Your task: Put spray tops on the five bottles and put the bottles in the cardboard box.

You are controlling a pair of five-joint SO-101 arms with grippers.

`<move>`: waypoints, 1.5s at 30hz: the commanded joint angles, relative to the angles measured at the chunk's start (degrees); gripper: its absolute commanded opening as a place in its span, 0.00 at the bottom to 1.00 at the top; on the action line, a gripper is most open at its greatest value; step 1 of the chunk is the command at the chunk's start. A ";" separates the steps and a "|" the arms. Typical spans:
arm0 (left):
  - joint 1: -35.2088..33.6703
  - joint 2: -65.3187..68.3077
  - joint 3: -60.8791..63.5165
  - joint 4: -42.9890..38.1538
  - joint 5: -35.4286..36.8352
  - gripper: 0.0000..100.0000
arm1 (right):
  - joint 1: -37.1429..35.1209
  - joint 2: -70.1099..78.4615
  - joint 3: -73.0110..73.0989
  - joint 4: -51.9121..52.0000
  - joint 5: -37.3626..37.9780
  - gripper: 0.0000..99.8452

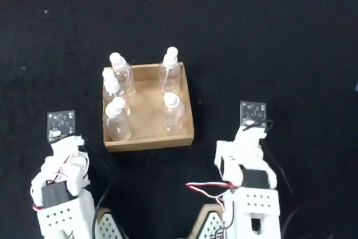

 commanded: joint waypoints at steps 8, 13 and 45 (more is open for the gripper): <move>2.15 -0.62 1.45 0.26 0.53 0.03 | 0.00 -21.93 -0.31 20.22 0.35 0.01; 2.24 -0.79 1.45 0.26 0.53 0.03 | -9.67 -26.59 -0.75 24.00 0.44 0.01; 1.80 -0.53 1.45 0.26 0.53 0.03 | -10.46 -26.77 -0.66 24.00 0.44 0.01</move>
